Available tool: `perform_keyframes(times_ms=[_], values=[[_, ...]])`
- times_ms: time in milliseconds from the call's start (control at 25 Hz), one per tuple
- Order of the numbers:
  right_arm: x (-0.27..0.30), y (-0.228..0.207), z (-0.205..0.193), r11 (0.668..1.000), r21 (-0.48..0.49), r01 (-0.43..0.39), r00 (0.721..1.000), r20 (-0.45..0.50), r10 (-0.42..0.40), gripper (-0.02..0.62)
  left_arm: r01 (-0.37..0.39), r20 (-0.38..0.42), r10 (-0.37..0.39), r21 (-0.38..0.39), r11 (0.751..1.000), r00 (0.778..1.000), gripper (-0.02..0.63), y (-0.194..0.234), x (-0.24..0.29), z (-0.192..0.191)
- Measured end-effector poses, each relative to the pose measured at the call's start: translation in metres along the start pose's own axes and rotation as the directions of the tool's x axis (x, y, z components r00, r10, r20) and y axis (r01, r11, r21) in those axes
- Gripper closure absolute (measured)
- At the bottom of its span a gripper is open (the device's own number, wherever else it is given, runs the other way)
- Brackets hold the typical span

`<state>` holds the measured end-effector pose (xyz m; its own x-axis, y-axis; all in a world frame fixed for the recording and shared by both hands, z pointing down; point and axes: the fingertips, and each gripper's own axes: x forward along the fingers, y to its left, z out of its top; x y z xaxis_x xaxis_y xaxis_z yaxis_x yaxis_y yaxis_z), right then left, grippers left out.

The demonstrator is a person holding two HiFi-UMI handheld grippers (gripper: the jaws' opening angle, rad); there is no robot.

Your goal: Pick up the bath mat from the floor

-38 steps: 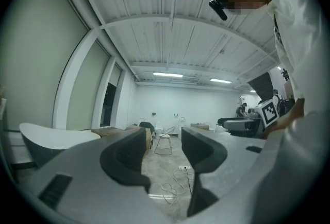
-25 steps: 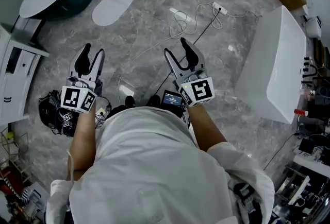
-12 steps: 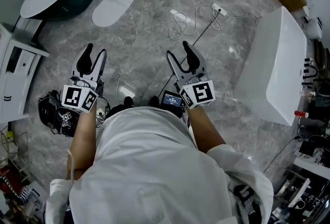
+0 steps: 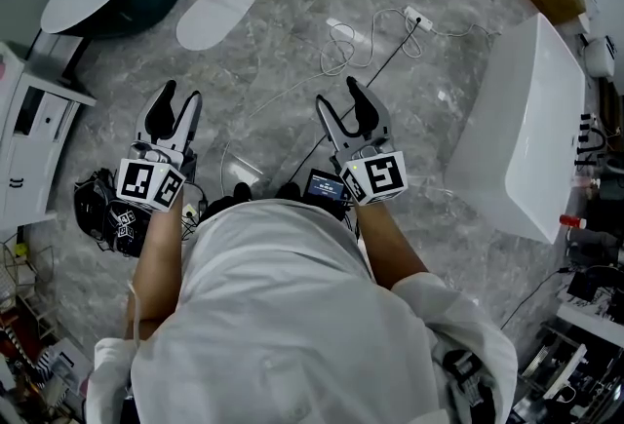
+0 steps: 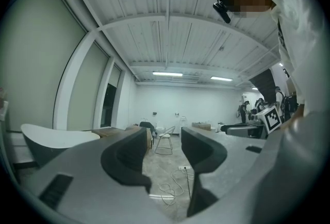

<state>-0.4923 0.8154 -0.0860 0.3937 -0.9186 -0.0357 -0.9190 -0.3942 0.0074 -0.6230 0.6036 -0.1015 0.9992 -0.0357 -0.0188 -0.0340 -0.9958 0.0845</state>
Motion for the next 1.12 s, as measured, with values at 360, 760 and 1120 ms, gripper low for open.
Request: perform_keyframes(times_ms=[360, 760, 1120], values=[[-0.006, -0.02, -0.011, 1.0, 0.02, -0.015, 1.0, -0.013, 0.015, 0.342, -0.005, -0.016, 0.004, -0.019, 1.0, 1.0, 0.394, -0.017, 0.014, -0.013], [0.016, -0.05, -0.034, 0.999, 0.044, -0.013, 0.998, -0.056, 0.015, 0.342, -0.01, -0.05, 0.007, -0.052, 0.999, 0.999, 0.394, -0.006, 0.046, -0.035], [0.099, -0.102, -0.05, 0.999, 0.033, -0.015, 0.994, -0.107, 0.018, 0.342, -0.015, -0.038, 0.01, -0.115, 0.993, 0.999, 0.394, 0.057, 0.138, -0.06]])
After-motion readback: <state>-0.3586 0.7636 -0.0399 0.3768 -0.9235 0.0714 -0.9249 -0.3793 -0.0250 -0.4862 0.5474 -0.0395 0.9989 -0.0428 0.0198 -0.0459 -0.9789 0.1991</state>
